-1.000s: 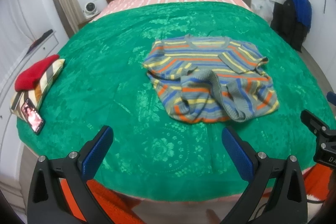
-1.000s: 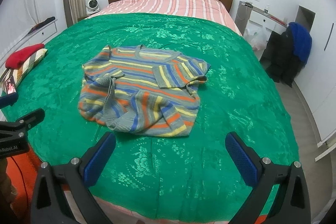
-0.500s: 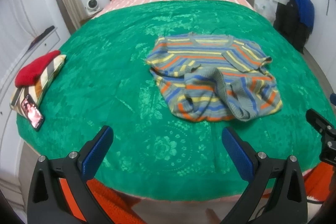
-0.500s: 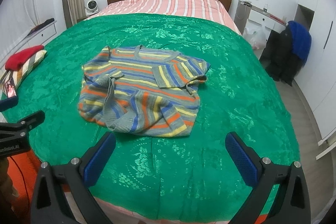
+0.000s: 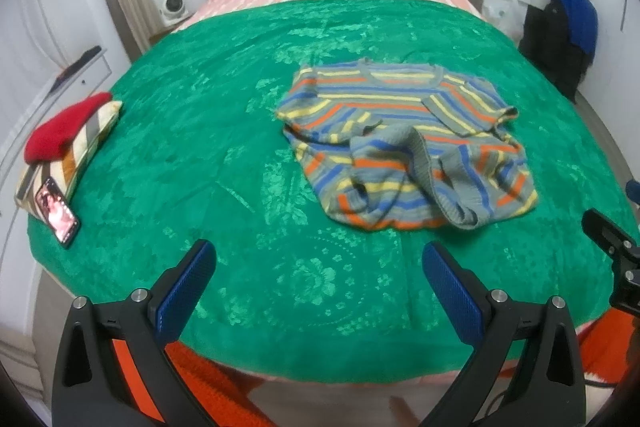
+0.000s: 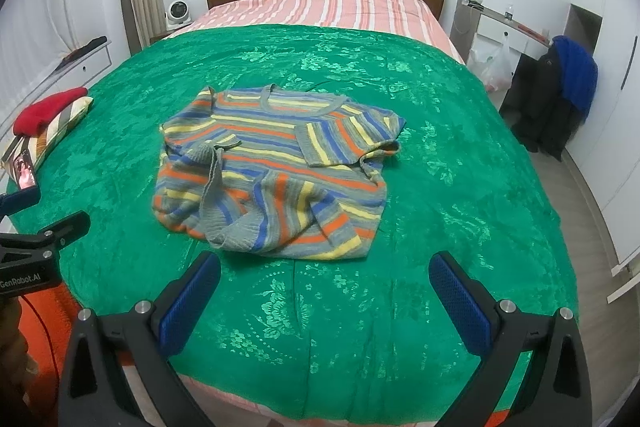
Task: Fold small clothes
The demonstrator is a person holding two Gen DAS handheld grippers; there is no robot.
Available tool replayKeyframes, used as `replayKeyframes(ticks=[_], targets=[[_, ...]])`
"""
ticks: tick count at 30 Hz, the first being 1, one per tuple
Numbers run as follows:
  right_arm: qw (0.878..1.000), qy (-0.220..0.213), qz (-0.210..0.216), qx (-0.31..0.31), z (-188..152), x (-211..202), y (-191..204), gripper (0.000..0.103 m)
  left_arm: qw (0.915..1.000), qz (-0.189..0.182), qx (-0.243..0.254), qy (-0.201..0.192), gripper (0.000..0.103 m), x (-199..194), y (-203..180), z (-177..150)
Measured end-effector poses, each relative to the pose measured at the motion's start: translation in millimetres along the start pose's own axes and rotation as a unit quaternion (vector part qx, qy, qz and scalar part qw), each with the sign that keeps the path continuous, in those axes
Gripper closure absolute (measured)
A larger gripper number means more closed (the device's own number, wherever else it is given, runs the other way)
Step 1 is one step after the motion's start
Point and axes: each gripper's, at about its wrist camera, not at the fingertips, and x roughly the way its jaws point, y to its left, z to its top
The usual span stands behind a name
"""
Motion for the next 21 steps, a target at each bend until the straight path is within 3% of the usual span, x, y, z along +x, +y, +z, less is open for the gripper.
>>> replayKeyframes(ticks=[11, 21], targets=[[1.000, 0.009, 0.005, 0.005, -3, 5, -3, 0.000, 0.9992, -0.027, -0.029, 0.012, 0.000, 9, 26, 4], [1.000, 0.012, 0.014, 0.003, -5, 8, 1, 0.000, 0.9976, -0.065, -0.007, 0.022, 0.000, 10, 9, 0]])
